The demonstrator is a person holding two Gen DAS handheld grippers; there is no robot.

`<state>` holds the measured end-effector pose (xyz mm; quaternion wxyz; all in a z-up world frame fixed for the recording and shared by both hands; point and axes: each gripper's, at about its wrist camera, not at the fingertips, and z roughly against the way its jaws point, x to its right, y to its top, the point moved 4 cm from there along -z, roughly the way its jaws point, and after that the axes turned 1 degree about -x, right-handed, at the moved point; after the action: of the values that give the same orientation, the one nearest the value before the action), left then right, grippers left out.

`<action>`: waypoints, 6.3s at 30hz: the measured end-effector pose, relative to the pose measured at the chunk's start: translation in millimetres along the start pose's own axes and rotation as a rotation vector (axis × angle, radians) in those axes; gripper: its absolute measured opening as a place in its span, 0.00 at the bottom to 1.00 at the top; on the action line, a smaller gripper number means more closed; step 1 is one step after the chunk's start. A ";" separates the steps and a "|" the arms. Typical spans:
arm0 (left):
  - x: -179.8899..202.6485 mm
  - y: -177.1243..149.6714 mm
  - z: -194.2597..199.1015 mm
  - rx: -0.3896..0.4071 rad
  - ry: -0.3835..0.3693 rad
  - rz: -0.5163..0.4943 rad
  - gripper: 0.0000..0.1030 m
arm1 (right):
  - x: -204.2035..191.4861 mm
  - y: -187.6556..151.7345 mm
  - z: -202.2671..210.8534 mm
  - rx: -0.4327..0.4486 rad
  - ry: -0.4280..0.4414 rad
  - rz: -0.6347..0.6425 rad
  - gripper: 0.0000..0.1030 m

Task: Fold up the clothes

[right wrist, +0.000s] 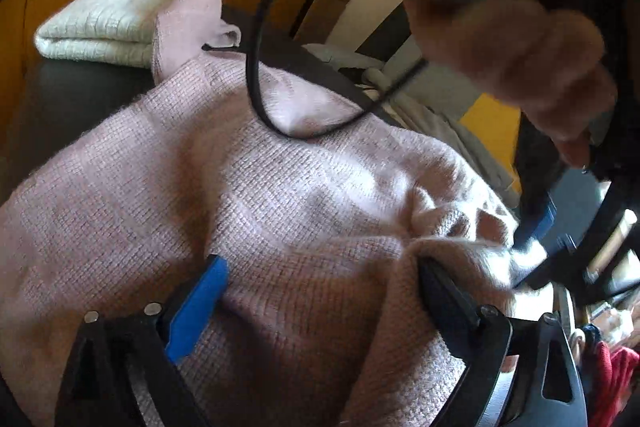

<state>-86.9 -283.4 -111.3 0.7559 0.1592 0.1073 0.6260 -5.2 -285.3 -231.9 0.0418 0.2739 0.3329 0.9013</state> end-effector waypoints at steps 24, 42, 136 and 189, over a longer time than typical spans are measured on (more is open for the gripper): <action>-159.9 -250.6 38.7 0.262 -0.119 0.824 0.07 | 173.2 -12.1 -53.8 -0.047 0.511 -0.719 0.34; -163.5 -249.2 11.7 0.261 -0.131 0.881 0.09 | 135.9 26.4 -110.4 -0.242 0.732 -0.739 0.23; -10.1 -329.8 30.8 0.277 -0.065 0.709 0.22 | 104.3 -190.6 148.7 -0.462 0.137 -0.599 0.70; -240.5 83.2 -107.5 0.052 -0.400 0.338 0.50 | 404.8 -76.7 -143.5 -0.329 0.621 -0.662 0.96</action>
<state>-248.2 -494.0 -188.5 0.6423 0.3148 -0.0563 0.6965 -430.8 -204.4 -181.2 0.2676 -0.1391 0.2518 0.9196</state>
